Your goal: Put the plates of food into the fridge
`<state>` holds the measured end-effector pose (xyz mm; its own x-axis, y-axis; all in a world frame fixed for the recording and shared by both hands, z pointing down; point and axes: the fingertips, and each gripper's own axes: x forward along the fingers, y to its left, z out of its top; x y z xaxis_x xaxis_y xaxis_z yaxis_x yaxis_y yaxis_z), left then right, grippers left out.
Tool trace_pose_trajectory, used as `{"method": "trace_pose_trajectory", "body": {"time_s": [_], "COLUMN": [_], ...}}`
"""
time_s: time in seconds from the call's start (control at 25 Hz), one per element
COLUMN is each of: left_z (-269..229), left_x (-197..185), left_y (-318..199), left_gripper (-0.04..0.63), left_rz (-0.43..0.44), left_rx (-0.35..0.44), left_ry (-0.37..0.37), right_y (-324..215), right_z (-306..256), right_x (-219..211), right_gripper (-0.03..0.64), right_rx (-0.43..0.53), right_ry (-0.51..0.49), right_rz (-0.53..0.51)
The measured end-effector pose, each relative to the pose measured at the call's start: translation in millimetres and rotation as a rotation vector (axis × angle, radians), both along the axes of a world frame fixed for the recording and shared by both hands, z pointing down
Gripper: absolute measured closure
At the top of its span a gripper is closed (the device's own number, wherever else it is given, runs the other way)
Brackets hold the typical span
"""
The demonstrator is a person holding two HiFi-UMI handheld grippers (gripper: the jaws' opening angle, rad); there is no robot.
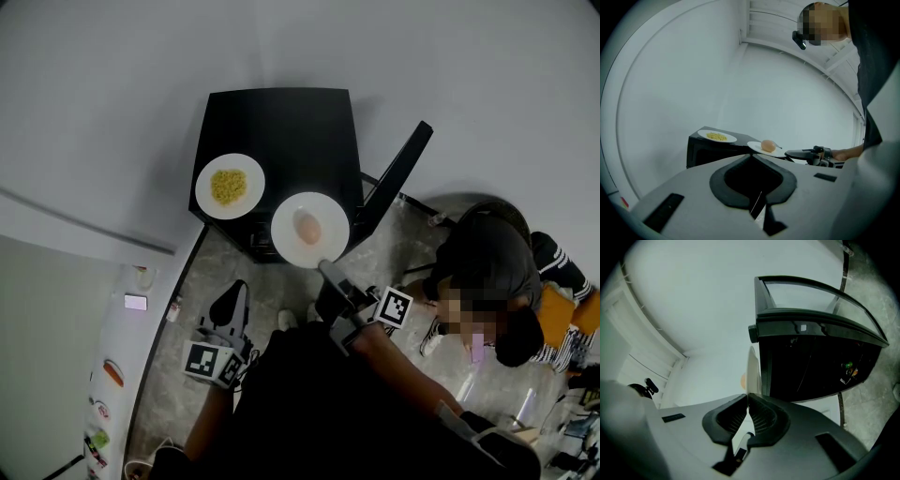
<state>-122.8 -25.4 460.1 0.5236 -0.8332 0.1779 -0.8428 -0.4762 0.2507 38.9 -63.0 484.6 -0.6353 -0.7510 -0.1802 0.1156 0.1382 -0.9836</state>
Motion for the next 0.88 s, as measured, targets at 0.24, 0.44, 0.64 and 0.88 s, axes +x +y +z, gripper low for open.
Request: {"method": "trace_pose_trajectory", "body": {"time_s": [0.24, 0.44, 0.64, 0.88], "left_z": [-2, -4, -2, 2], "left_x": [-3, -4, -2, 4], "left_y": [8, 9, 7, 5], "left_gripper": [0.566, 0.566, 0.566, 0.566], "left_rz": [-0.005, 0.0, 0.007, 0.017], "left_rx": [-0.002, -0.004, -0.008, -0.024], "left_ry": [0.006, 0.001, -0.005, -0.012], "right_y": [17, 20, 29, 28], "right_z": [16, 18, 23, 58], "right_x": [-8, -13, -16, -11], "right_gripper": [0.583, 0.583, 0.583, 0.583], "right_rx": [-0.033, -0.029, -0.039, -0.111], "right_ry": [-0.011, -0.02, -0.011, -0.008], "right_rz": [-0.032, -0.045, -0.085, -0.069]}}
